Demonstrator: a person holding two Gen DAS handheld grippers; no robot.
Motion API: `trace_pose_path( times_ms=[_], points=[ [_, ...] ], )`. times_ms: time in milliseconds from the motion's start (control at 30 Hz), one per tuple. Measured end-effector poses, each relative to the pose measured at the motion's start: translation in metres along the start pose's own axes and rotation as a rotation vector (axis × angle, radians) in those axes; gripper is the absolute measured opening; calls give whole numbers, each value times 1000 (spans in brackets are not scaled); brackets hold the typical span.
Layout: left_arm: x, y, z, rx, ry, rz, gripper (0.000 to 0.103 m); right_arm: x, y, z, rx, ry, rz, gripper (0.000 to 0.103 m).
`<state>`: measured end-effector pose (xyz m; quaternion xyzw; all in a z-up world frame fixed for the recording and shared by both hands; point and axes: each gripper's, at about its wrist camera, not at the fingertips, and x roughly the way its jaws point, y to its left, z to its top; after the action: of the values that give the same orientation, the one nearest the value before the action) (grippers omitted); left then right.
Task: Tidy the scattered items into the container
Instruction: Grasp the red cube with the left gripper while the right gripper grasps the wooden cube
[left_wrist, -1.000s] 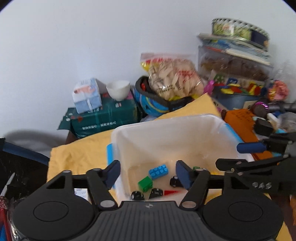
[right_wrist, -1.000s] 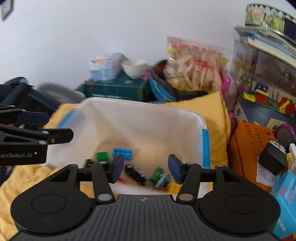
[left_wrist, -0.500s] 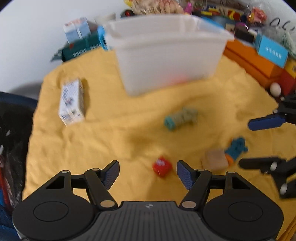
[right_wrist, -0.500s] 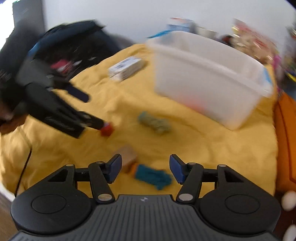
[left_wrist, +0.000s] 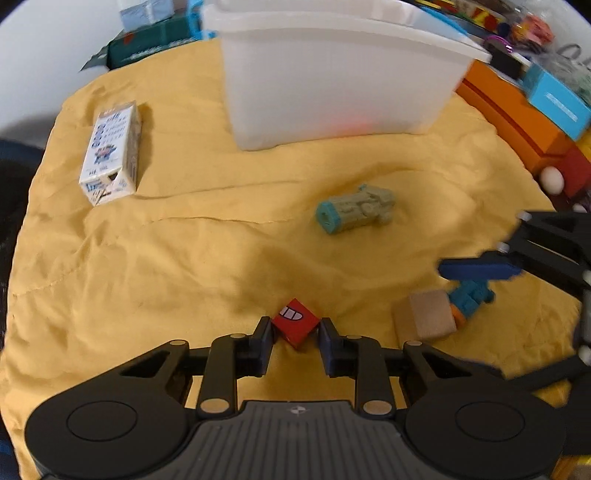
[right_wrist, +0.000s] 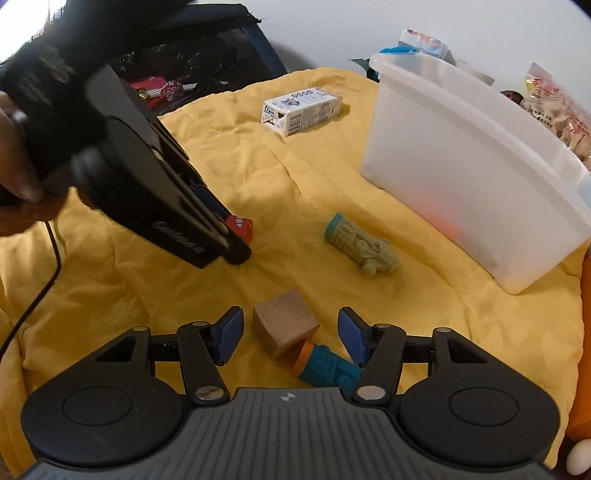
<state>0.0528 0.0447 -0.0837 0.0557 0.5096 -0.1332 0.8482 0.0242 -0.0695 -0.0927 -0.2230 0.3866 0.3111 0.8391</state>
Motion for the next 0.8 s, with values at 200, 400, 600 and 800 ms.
trace_pose_path(
  times_ms=[200, 400, 600, 800],
  points=[
    [-20, -6, -2, 44, -30, 34, 30, 5, -1, -1, 74, 25, 20, 42],
    [-58, -11, 9, 10, -129, 0, 30, -23, -4, 0, 181, 11, -44, 42],
    [-80, -33, 14, 48, -196, -31, 30, -45, -19, -11, 289, 43, -119, 42],
    [-85, -55, 20, 97, -229, -26, 30, -53, -33, -31, 368, 83, -173, 42]
  ],
)
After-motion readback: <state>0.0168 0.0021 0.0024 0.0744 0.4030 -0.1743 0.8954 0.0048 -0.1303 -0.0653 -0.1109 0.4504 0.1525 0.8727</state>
